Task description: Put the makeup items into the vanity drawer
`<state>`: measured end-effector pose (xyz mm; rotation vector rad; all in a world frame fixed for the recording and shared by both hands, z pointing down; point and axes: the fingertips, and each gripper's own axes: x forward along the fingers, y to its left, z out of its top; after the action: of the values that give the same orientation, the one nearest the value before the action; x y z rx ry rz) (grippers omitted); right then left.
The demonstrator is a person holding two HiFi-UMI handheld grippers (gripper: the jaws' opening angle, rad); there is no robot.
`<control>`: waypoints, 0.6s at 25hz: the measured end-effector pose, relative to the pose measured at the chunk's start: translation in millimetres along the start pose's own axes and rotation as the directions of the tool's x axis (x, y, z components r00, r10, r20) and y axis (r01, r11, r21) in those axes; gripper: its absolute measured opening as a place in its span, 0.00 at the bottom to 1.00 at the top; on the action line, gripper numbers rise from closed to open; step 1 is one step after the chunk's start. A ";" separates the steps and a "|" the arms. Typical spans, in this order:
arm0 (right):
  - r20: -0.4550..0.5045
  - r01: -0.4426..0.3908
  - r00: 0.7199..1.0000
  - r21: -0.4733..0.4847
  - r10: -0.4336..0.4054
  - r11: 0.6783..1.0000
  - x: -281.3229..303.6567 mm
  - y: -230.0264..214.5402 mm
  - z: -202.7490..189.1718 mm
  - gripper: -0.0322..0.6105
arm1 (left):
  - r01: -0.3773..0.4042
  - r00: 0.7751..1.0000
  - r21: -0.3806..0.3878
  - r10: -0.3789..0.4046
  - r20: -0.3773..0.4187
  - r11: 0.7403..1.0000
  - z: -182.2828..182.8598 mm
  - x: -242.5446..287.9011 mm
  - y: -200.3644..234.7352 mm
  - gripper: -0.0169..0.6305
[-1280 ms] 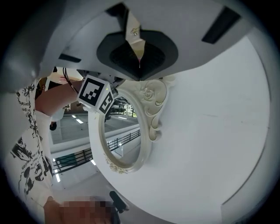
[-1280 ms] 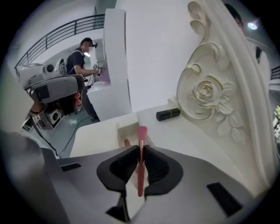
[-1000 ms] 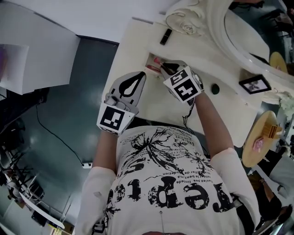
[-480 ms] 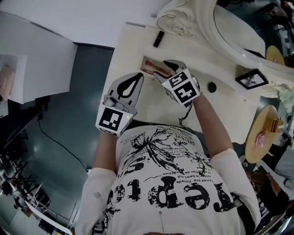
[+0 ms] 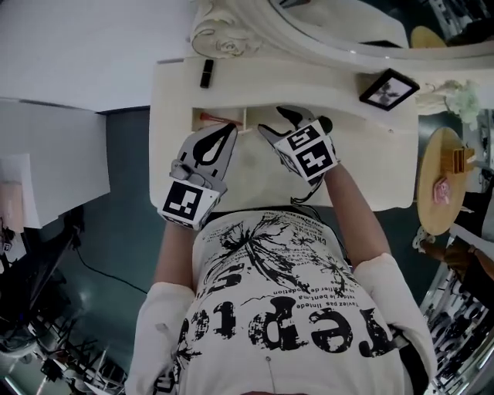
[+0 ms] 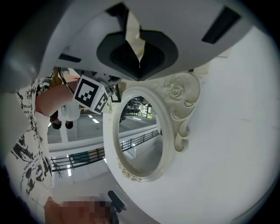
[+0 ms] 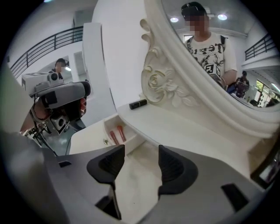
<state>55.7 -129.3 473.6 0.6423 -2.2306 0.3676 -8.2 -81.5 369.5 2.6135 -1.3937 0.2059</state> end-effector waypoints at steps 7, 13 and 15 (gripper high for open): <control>-0.049 0.132 0.991 0.130 -0.127 0.983 -40.1 -62.8 -71.5 0.43 | 0.128 0.992 0.015 -0.128 -0.005 0.992 4.3 56.6 -54.6 0.05; -0.111 0.174 0.982 0.215 -0.153 0.961 -47.3 -98.2 -123.9 0.41 | 0.163 0.986 -0.001 -0.163 -0.029 0.987 -5.7 89.3 -85.1 0.05; -0.135 0.188 0.978 0.206 -0.162 0.960 -44.7 -108.1 -136.4 0.40 | 0.154 0.988 -0.018 -0.154 -0.027 0.988 -9.8 96.8 -90.9 0.05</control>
<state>223.4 -143.4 536.7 0.9049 -2.0204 0.5503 120.6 -107.9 390.8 2.6786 -1.1725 0.2093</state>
